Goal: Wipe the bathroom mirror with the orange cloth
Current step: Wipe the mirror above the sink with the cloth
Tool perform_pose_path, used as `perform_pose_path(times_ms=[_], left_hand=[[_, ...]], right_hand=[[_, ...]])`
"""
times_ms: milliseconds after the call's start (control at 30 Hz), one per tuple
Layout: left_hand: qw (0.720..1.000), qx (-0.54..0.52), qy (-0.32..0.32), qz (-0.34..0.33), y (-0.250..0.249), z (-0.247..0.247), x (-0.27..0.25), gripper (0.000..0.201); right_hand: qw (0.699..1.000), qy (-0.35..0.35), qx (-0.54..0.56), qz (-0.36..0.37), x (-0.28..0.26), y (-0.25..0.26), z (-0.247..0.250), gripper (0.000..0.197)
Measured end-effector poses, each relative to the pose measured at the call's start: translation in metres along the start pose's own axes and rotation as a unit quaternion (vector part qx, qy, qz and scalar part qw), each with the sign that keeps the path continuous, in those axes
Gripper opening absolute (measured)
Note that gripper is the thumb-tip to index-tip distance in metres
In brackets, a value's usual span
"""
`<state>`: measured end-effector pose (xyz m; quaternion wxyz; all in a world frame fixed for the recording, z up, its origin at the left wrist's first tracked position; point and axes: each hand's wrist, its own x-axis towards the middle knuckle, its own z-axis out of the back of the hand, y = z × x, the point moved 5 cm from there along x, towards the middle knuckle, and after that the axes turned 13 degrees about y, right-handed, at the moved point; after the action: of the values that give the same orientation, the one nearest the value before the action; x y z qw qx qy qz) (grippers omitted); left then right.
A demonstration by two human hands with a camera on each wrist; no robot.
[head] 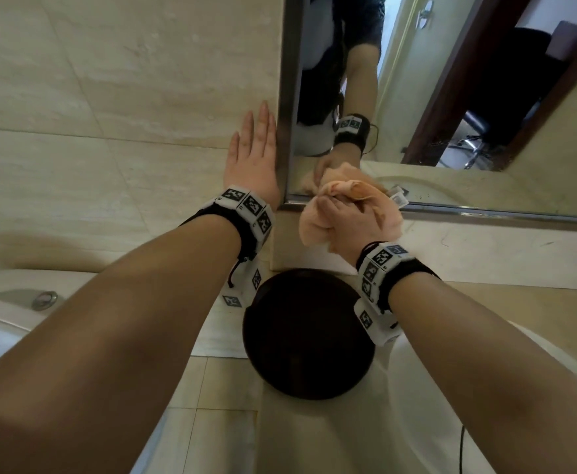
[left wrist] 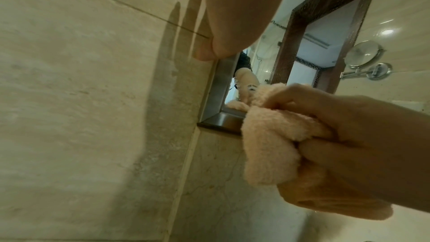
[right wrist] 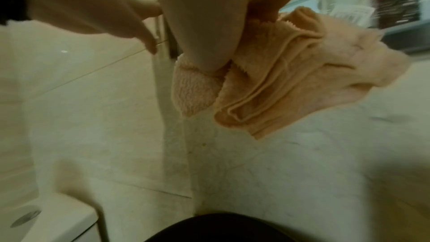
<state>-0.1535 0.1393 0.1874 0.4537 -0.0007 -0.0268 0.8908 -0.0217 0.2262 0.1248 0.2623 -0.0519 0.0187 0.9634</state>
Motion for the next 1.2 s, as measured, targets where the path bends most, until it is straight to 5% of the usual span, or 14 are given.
perform_pose_path(times_ms=[100,400,567,767,967,1200], left_hand=[[1.000,-0.003,-0.002,-0.008,-0.001,0.001,-0.001,0.085],[0.999,-0.010,0.015,-0.049,0.011,0.006,-0.004,0.092],[0.996,-0.004,0.020,-0.087,0.019,0.006,-0.004,0.090],[0.992,0.011,0.026,-0.123,0.034,0.002,-0.003,0.087],[0.991,-0.002,0.023,-0.130,0.051,-0.002,-0.005,0.084],[0.990,-0.017,0.031,-0.138,0.069,-0.002,-0.010,0.078]], right_hand=[[0.998,-0.042,-0.004,-0.038,-0.007,-0.021,0.000,0.075],[0.955,-0.213,0.127,-0.160,-0.027,-0.032,0.008,0.036],[0.869,-0.240,0.367,-0.228,-0.007,-0.007,-0.017,0.048],[0.832,-0.258,0.450,-0.196,0.012,0.043,-0.027,0.045],[0.715,-0.312,0.587,-0.216,0.024,0.072,-0.032,0.042],[0.694,-0.372,0.590,-0.176,0.026,0.108,-0.017,0.047]])
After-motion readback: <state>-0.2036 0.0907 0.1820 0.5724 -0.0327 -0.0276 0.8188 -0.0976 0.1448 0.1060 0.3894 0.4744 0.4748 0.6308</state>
